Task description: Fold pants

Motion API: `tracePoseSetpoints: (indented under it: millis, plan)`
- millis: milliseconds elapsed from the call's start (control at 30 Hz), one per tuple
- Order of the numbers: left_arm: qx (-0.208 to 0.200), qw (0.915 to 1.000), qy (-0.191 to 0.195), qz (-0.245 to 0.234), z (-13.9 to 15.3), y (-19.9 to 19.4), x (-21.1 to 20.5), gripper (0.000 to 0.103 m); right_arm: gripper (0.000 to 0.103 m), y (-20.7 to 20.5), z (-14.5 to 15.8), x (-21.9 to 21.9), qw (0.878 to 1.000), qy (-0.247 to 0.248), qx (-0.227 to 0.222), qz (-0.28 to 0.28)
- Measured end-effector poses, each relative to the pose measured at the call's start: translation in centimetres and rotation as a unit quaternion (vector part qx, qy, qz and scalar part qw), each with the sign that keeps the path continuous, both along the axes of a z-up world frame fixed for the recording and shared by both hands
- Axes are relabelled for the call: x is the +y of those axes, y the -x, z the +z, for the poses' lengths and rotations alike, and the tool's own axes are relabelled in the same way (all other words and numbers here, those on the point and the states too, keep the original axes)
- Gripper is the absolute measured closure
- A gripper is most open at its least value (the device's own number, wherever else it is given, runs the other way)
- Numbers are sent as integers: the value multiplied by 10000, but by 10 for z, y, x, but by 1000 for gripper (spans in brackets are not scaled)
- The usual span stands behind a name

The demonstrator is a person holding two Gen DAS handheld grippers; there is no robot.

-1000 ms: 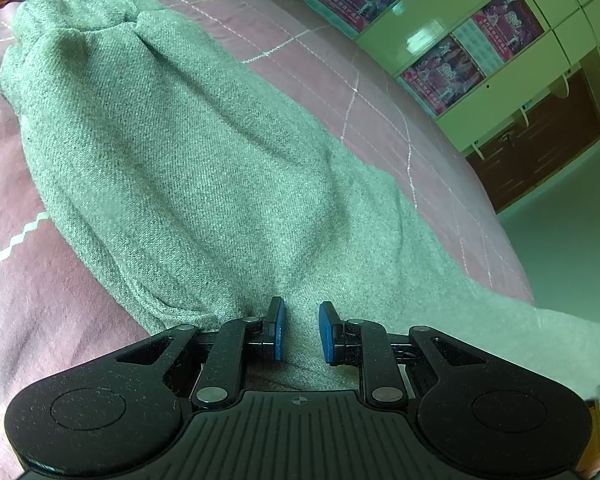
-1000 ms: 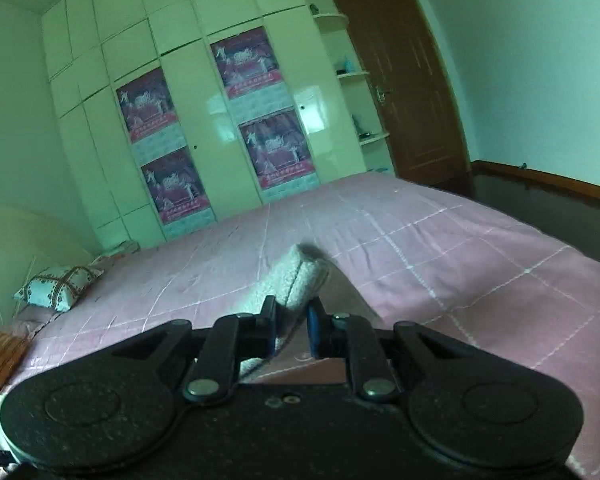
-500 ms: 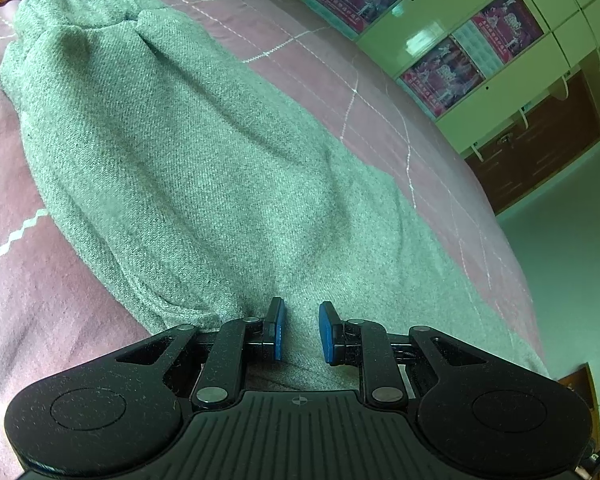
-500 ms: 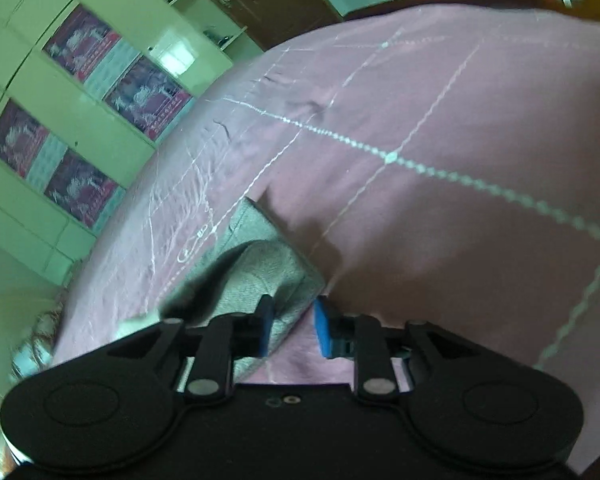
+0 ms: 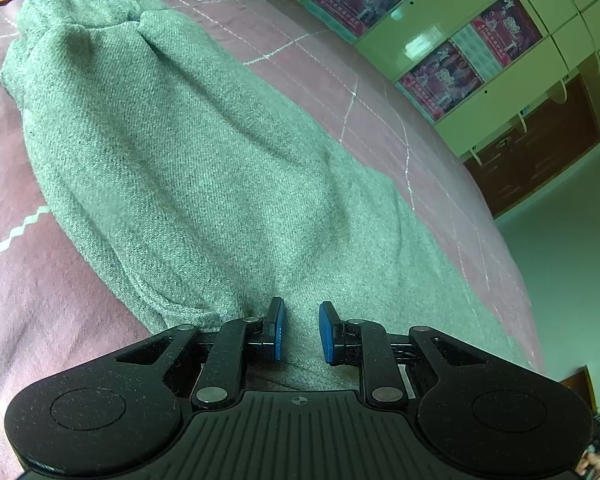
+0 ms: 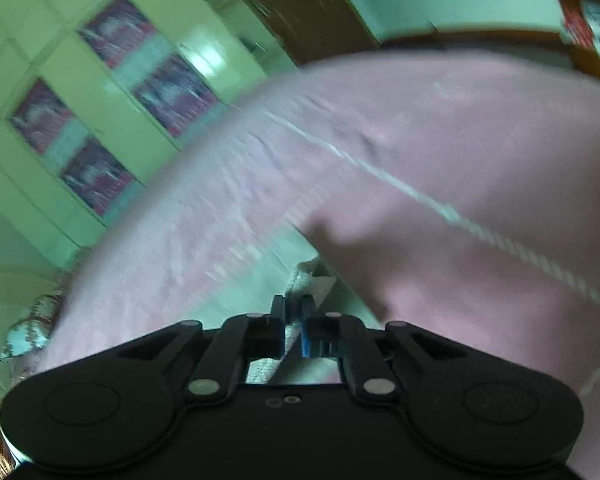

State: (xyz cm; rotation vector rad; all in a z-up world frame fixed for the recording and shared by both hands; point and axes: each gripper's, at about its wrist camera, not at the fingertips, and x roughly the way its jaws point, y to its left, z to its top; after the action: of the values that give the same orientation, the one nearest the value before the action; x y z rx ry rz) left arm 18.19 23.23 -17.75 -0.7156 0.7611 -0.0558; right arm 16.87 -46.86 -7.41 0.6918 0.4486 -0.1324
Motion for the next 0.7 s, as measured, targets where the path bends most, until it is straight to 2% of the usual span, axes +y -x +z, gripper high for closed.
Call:
tracePoseSetpoints:
  millis: [67, 100, 133, 167, 200, 267, 333, 367, 433, 533, 600, 700]
  plan:
    - [-13, 10000, 4, 11, 0, 1, 0, 82, 103, 3, 4, 0, 9997, 18, -250, 7]
    - [-22, 10000, 12, 18, -1, 1, -1, 82, 103, -2, -3, -2, 9999, 135, -96, -7]
    - [-29, 10000, 23, 26, -1, 2, -1, 82, 103, -9, -16, -5, 9995, 179, 273, -31]
    - [-34, 10000, 29, 26, -1, 2, -1, 82, 103, -17, -34, -12, 9967, 26, 803, -100]
    - [-40, 10000, 29, 26, -1, 3, -1, 82, 103, -21, -50, -18, 9941, -209, 1061, -110]
    - [-61, 10000, 6, 33, 0, 4, -3, 82, 102, -15, -49, -17, 9961, -128, 867, -133]
    - [-37, 9998, 53, 166, 4, 6, -3, 81, 94, -8, -40, -14, 9966, 15, 784, -260]
    - [-54, 9998, -28, 190, 11, 6, -6, 81, 94, -3, -33, -11, 9971, 165, 673, -329]
    - [-148, 9986, -485, 179, 30, 1, -16, 81, 94, -1, -23, -2, 9979, 350, 486, -230]
    - [-295, 9925, -1185, -105, 53, -23, -36, 81, 94, -13, -9, 19, 9977, 570, 359, 78]
    - [-285, 9840, -1745, -236, 63, -44, -51, 80, 94, -33, -3, 40, 9966, 495, 305, 587]
    - [-151, 9687, -2440, -432, 65, -75, -71, 79, 91, -69, 6, 92, 9874, 734, 266, 1374]
